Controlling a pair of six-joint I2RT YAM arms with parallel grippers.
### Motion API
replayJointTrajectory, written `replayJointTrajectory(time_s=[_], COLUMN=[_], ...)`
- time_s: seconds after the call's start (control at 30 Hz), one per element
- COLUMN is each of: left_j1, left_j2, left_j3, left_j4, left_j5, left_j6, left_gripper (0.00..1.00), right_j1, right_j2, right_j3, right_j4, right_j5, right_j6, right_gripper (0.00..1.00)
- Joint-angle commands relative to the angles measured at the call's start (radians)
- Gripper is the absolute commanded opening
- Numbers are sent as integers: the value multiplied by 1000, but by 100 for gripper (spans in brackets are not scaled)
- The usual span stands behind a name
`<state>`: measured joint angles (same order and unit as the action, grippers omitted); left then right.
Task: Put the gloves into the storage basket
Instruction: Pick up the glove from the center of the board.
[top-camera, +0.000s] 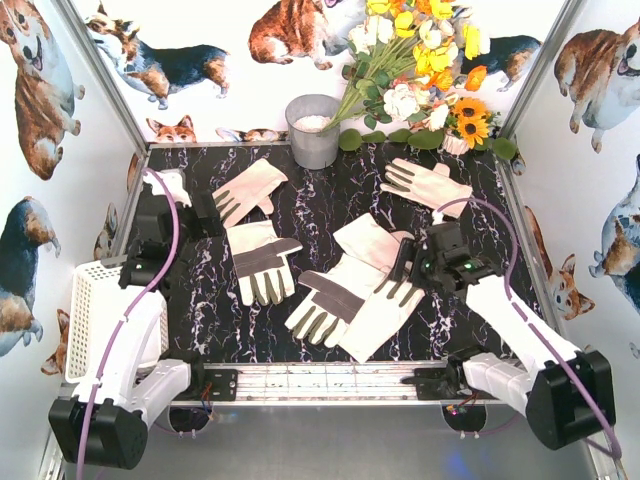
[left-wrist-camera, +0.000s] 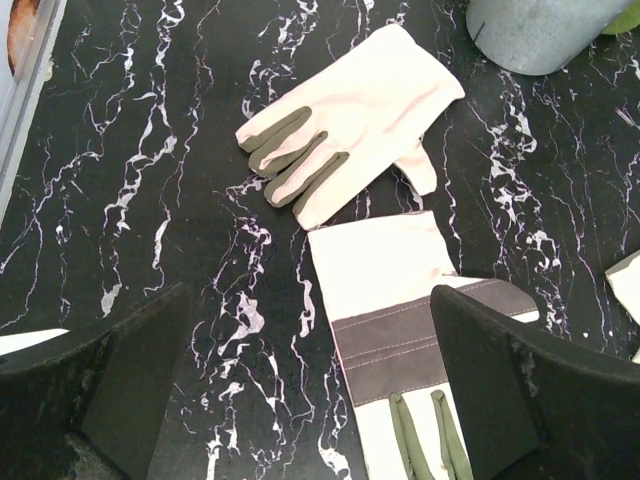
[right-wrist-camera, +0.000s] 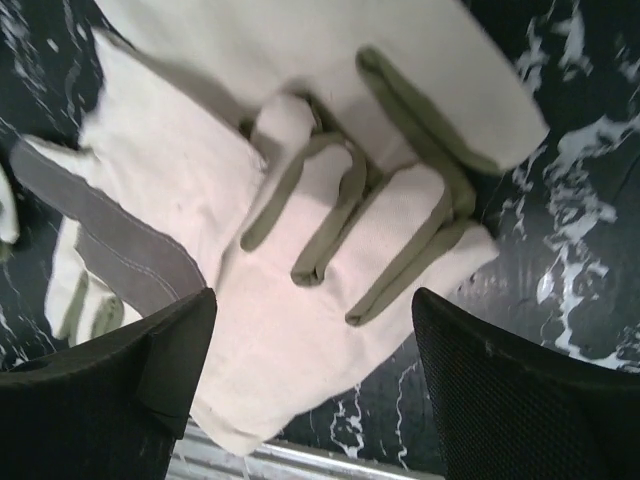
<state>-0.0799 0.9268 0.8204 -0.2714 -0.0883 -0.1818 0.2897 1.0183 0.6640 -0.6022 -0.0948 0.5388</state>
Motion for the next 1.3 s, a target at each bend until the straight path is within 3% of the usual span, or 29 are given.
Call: replayJointTrajectory(time_s=[0.0,0.2,0.37,0.53,0.87,1.1,1.27], left_j1=[-5,4,59,68,68,68,68], left_j2=[-28,-22,-32,-25,-18,-12,-6], left_j3=[-6,0,-6,-10,-10,-11,-8], left_j4=[-14,-12,-9,-23,-47,-60,-66], left_j5=[19,17,38,95,157,153,155], left_j6=[16,19,14,1,-24,-24,-22], left_gripper=[100,100,100,100,100,100,100], right_j1=[60,176,216,216,222,243,246], right_j2=[51,172,215,261,348,384,352], right_j3=[42,43,3,20,37,51,65], right_j4=[-85,78,231,253,278,326,337], right_j5=[1,-150,-146,-80,-77,-107,-98], right_j6=[87,188,335,366,360,370,369], right_gripper=[79,69,61,51,46,23,1])
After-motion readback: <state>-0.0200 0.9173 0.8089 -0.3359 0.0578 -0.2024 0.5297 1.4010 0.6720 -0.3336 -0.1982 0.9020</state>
